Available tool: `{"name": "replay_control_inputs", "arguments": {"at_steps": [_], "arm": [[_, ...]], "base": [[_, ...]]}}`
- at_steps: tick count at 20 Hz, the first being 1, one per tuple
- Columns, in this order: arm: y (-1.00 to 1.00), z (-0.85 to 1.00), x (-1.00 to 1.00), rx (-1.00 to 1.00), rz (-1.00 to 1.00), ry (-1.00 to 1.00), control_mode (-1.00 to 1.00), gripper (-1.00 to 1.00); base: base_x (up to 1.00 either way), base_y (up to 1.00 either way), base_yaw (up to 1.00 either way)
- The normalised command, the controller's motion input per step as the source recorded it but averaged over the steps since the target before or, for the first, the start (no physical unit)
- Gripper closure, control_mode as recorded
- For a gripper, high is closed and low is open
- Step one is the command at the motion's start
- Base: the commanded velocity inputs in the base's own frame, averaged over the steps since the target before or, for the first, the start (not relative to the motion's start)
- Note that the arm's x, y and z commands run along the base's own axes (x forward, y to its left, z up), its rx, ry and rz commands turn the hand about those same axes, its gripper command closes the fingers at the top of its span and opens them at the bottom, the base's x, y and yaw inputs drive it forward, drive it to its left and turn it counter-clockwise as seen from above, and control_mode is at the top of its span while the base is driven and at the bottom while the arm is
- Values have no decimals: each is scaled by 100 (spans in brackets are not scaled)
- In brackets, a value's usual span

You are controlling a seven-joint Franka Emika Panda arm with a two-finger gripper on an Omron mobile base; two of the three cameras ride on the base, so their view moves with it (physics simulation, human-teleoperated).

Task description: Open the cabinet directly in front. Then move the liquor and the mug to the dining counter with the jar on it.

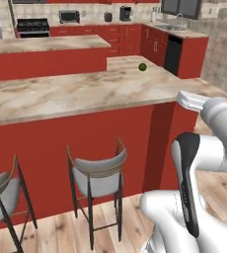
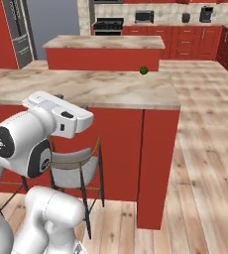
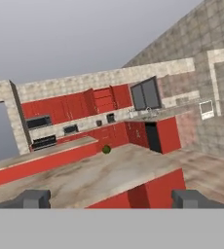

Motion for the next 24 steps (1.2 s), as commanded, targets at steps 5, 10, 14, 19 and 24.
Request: {"name": "replay_control_inputs", "arguments": {"at_steps": [5, 10, 14, 19, 24], "arm": [[0, 0, 0, 0, 0, 0, 100, -100], [0, 0, 0, 0, 0, 0, 100, -100], [0, 0, 0, 0, 0, 0, 100, -100], [0, 0, 0, 0, 0, 0, 100, -100], [0, 0, 0, 0, 0, 0, 100, -100]], "base": [[0, -100, 7], [0, -100, 8], [0, -100, 7], [26, -100, 8], [97, -100, 7]]}}
